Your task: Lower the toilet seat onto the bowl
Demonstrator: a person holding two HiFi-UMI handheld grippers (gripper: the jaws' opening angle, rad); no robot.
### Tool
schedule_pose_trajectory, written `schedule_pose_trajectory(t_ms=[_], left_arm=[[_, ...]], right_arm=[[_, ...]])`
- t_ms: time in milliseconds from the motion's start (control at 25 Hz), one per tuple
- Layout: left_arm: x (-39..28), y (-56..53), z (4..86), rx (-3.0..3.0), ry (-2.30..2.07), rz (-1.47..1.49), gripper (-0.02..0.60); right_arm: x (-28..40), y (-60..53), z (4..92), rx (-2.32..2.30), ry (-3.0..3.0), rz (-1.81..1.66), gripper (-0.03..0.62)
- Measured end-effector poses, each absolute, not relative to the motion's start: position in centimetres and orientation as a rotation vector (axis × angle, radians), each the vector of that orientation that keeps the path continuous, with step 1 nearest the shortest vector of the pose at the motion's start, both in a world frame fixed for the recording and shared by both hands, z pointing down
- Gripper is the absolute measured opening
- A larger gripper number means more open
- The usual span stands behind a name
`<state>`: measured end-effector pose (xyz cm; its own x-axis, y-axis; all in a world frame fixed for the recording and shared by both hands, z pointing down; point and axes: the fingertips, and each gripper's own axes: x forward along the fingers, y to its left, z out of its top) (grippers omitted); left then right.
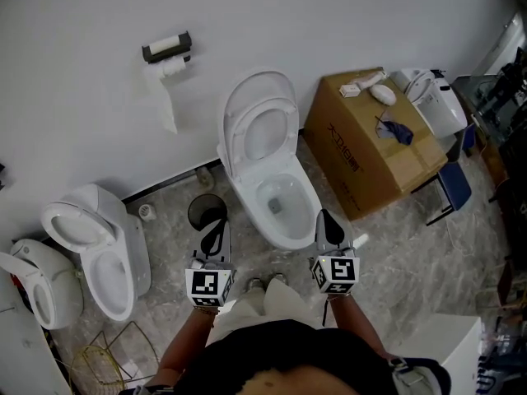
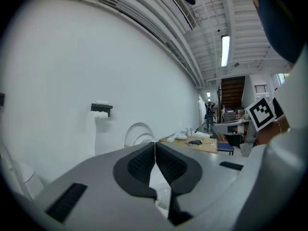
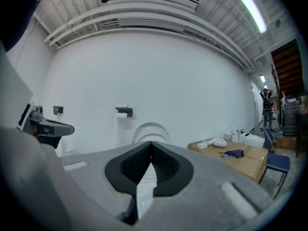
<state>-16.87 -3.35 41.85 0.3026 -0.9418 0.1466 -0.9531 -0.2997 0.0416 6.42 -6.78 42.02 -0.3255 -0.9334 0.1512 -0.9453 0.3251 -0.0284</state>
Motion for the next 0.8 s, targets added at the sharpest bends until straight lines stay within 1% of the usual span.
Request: schedule_pose_trajectory(t_ms=[480, 520, 560, 600, 720, 800], left_arm=[[-15.5, -11.9, 44.4, 2.354, -1.794, 0.151, 0.009], [-15.4, -12.8, 44.7, 2.349, -1.796, 0.152, 0.015], [-15.2, -13.7, 44.9, 2.347, -1.798, 0.159, 0.047], [-15.1, -14.7, 45.1, 2.345, -1.800, 0.169, 0.105], [-15.2, -17.5, 45.3, 2.333, -1.823, 0.178, 0.185], [-15.2, -19.2, 45.5, 2.331, -1.838, 0.184, 0.233]], right_arm=[[5.4, -16.9, 45.3, 1.502, -2.565, 0.131, 0.006], [5.3, -17.9, 45.5, 1.479, -2.577, 0.130, 0.041], [5.3, -18.9, 45.7, 1.463, -2.587, 0.133, 0.043], [5.3, -19.9, 45.9, 1.452, -2.596, 0.134, 0.049], [4.9, -23.0, 46.4, 1.410, -2.621, 0.113, 0.092], [4.4, -24.8, 46.8, 1.368, -2.650, 0.115, 0.142]])
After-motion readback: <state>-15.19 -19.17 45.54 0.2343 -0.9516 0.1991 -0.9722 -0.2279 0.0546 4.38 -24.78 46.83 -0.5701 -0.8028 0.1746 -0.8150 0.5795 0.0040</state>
